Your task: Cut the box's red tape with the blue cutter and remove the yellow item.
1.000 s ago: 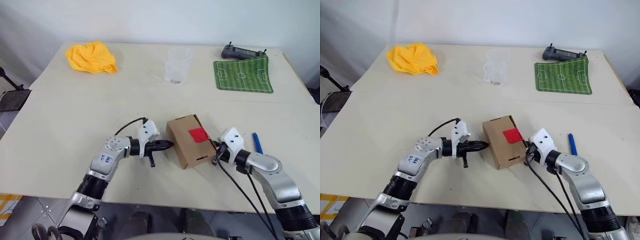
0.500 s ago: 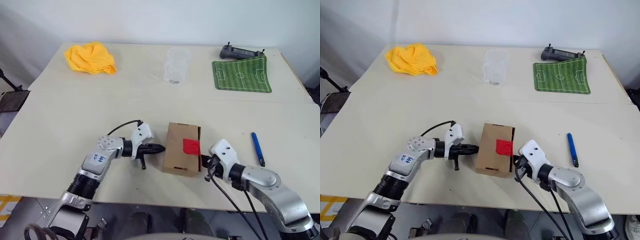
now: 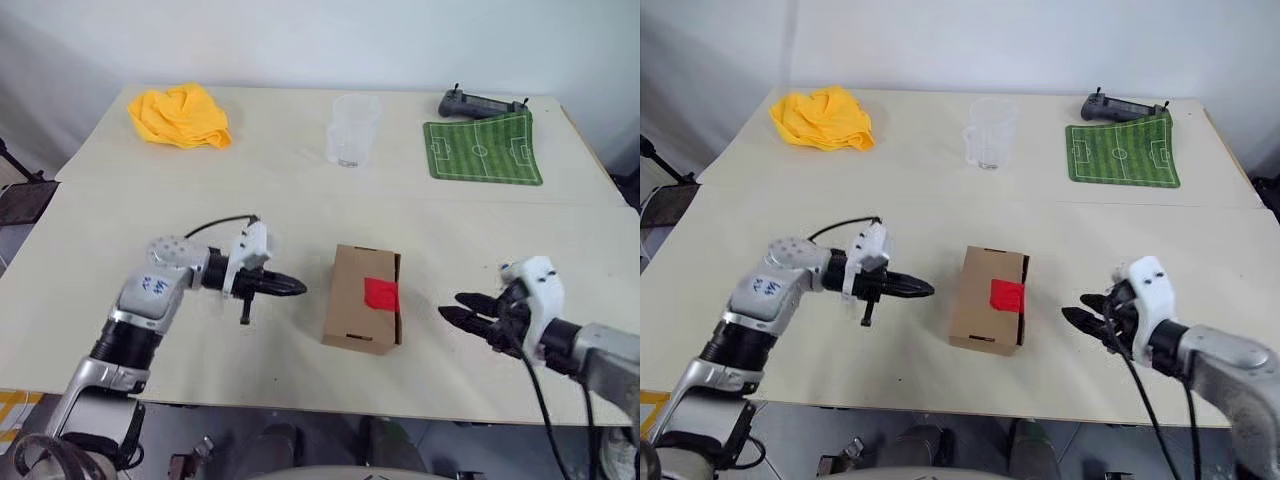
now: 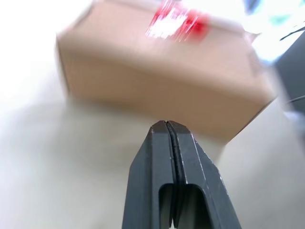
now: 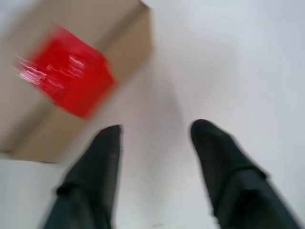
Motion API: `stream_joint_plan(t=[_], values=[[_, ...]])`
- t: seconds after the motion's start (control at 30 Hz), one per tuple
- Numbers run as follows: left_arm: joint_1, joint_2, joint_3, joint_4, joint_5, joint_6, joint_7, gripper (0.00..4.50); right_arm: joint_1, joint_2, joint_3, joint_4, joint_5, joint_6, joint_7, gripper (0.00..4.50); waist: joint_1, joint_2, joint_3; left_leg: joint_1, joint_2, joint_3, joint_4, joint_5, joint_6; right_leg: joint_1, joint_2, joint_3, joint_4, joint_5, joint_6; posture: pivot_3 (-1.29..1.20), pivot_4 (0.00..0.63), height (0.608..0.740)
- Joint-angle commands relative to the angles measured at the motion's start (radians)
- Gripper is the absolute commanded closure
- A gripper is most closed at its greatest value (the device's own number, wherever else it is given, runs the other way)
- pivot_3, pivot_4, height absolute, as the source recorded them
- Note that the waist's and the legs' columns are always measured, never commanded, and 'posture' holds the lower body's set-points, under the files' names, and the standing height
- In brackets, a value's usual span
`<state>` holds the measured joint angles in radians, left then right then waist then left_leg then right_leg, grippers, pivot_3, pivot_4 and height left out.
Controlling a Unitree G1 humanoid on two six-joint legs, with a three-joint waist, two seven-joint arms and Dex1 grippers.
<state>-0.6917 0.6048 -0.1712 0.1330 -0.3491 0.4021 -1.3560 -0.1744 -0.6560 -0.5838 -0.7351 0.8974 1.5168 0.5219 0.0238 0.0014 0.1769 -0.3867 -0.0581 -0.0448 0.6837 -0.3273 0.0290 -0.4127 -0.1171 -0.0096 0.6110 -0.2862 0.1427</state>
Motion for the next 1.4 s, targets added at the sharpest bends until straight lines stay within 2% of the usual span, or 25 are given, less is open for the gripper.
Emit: stream_joint_plan(t=[0.03, 0.07, 0.1, 0.17, 0.23, 0.33, 0.5, 0.83, 1.4], values=[[-0.086, -0.065, -0.008, 0.005, -0.032, -0.035, -0.035, 4.50, -0.082, 0.014, -0.033, 0.081, 0.295, 0.098, -0.220, 0.75, 0.004, 0.000, 0.000, 0.000, 0.000, 0.000, 0.000, 0.000, 0.000, 0.000, 0.000, 0.000, -0.001, 0.000, 0.000, 0.00, 0.150, 0.740], [-0.094, -0.078, -0.016, 0.009, -0.024, -0.041, -0.034, 4.50, -0.095, 0.004, -0.021, 0.105, 0.364, 0.098, -0.285, 0.38, 0.005, 0.000, 0.000, 0.000, 0.000, -0.001, 0.000, 0.000, 0.000, 0.000, 0.000, -0.001, 0.000, 0.000, -0.001, 0.00, 0.150, 0.740], [-0.106, -0.101, -0.037, 0.013, -0.006, -0.050, -0.026, 4.50, -0.135, 0.039, -0.005, 0.141, 0.431, 0.098, -0.384, 0.02, 0.004, 0.000, 0.000, -0.001, -0.001, -0.002, 0.000, 0.000, 0.000, 0.000, -0.001, -0.001, 0.000, 0.000, -0.001, 0.00, 0.150, 0.740], [-0.122, -0.137, -0.065, 0.021, 0.022, -0.064, -0.010, 4.50, -0.123, -0.044, 0.123, 0.216, 0.741, -0.099, -0.682, 0.02, -0.001, 0.000, 0.000, -0.001, -0.001, -0.001, -0.001, 0.000, 0.000, 0.000, 0.000, 0.000, 0.000, 0.000, -0.001, 0.00, 0.150, 0.740], [-0.131, -0.156, -0.079, 0.028, 0.038, -0.073, -0.001, 4.50, -0.097, -0.160, 0.242, 0.241, 0.980, -0.274, -0.889, 0.02, -0.004, 0.000, 0.000, -0.001, -0.002, 0.001, -0.002, 0.000, 0.000, -0.002, -0.001, 0.000, 0.000, 0.000, -0.001, 0.00, 0.150, 0.740], [-0.137, -0.183, -0.116, 0.045, 0.082, -0.088, 0.024, 4.50, -0.103, -0.242, 0.363, 0.244, 1.072, -0.401, -1.025, 0.02, -0.006, -0.001, 0.001, -0.003, 0.000, 0.001, -0.002, 0.000, 0.000, -0.003, 0.000, -0.005, -0.002, 0.000, -0.001, 0.00, 0.150, 0.740], [-0.136, -0.211, -0.145, 0.062, 0.129, -0.103, 0.062, 4.50, -0.090, -0.312, 0.448, 0.225, 1.075, -0.502, -1.067, 0.02, -0.002, -0.001, 0.001, -0.003, -0.001, 0.003, 0.000, 0.000, 0.001, -0.002, 0.002, -0.008, -0.002, 0.000, 0.000, 0.00, 0.150, 0.740], [-0.104, -0.215, -0.165, 0.031, 0.135, -0.081, 0.083, 4.50, -0.058, -0.415, 0.513, 0.220, 1.075, -0.556, -1.059, 0.02, 0.001, -0.001, 0.001, -0.003, 0.000, 0.001, 0.000, 0.000, 0.002, -0.001, 0.001, -0.007, -0.004, 0.001, 0.001, 0.00, 0.150, 0.740], [-0.077, -0.217, -0.175, 0.000, 0.144, -0.070, 0.104, 4.50, -0.101, -0.428, 0.603, 0.245, 1.075, -0.578, -1.079, 0.02, 0.001, -0.001, 0.001, -0.003, 0.000, 0.001, 0.000, 0.000, 0.002, -0.001, 0.001, -0.005, -0.005, 0.001, 0.001, 0.00, 0.150, 0.740]])
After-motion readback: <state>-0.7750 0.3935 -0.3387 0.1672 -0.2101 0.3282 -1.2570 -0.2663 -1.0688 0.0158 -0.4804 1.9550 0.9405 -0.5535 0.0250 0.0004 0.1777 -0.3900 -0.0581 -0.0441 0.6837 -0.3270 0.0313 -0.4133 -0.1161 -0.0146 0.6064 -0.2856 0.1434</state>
